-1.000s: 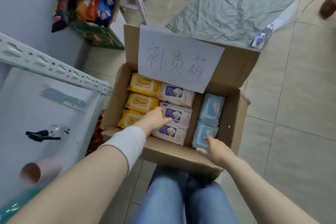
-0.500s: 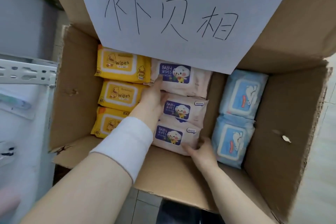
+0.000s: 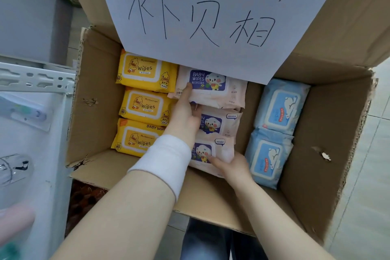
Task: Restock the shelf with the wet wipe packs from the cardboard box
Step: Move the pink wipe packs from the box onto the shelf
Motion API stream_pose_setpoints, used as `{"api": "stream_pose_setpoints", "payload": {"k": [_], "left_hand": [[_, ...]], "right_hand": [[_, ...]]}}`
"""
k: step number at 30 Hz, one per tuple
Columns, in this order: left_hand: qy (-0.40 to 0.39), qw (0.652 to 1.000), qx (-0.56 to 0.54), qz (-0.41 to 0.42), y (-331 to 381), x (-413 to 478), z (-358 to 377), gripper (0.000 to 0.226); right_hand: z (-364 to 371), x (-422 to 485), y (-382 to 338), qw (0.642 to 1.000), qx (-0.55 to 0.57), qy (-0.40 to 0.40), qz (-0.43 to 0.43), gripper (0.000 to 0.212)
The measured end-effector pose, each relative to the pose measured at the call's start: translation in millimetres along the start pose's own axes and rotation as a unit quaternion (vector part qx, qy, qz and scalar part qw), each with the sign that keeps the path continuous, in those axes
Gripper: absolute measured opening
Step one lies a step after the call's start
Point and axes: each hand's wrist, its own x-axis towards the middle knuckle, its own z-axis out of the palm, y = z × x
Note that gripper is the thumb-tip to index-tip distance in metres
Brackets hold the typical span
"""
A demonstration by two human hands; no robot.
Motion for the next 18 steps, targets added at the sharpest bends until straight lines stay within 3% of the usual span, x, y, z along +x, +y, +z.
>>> {"api": "stream_pose_setpoints", "payload": {"k": [2, 6, 13, 18], "left_hand": [[-0.001, 1.0, 0.021, -0.006, -1, -8, 0, 0.012], [-0.016, 0.999, 0.024, -0.015, -2, -20, -12, 0.036], [-0.015, 0.984, 0.177, 0.003, 6, -20, -24, 0.028], [-0.085, 0.973, 0.206, -0.068, 27, -24, -29, 0.021]], "right_hand": [[-15, -10, 0, 1.0, -0.013, 0.016, 0.001, 0.037], [-50, -23, 6, 0.998, 0.016, 0.058, 0.005, 0.041], [-68, -29, 6, 0.996, 0.067, 0.054, 0.018, 0.028], [-64, -26, 7, 0.995, 0.087, 0.043, 0.027, 0.033]]}}
